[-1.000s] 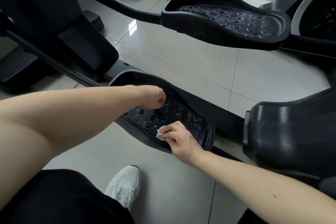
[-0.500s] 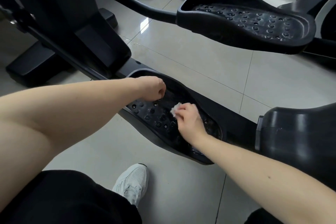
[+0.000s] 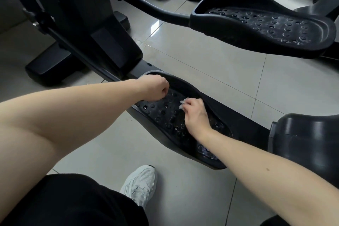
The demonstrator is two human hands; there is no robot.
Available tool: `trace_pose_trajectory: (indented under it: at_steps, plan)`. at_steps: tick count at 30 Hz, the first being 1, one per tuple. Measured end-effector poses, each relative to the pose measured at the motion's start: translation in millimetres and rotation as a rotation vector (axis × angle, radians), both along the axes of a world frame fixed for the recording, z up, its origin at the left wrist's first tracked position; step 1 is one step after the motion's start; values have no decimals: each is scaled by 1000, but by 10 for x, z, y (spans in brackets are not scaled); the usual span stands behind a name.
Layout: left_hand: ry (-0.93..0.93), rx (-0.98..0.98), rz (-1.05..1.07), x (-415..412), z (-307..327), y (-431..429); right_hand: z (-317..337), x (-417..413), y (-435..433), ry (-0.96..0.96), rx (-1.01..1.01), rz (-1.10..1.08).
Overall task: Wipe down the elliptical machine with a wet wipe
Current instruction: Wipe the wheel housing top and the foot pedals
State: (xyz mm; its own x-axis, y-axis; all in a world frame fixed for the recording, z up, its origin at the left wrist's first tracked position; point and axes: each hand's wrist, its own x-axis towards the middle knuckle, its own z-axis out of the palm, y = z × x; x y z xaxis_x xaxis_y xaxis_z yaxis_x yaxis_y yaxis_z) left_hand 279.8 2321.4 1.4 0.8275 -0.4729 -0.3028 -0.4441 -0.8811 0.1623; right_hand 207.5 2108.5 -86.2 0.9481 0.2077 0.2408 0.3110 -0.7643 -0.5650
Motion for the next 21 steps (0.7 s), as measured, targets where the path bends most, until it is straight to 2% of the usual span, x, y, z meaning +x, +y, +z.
trace_pose_trajectory:
  at_steps: [2,5,7,9,12,14,17,21]
  plan:
    - [-23,-1,5,3,-1,23,-17,-236,31,-88,-14,150]
    - [-46,7,12,15,-9,50,67,-551,-21,-40,-2,438]
    - [-60,2,36,24,-7,73,127,-468,-43,-34,-3,536]
    - [-71,-12,56,25,-9,86,90,-211,-26,-64,-28,470]
    - [-72,-28,72,28,-1,118,-1,268,64,-73,-87,139]
    - [-80,-35,78,29,2,134,-38,391,166,-25,-143,40]
    - [-86,-37,82,33,22,159,-50,232,280,-44,-192,120]
    - [-76,-26,79,33,14,199,37,-170,183,-97,-153,430]
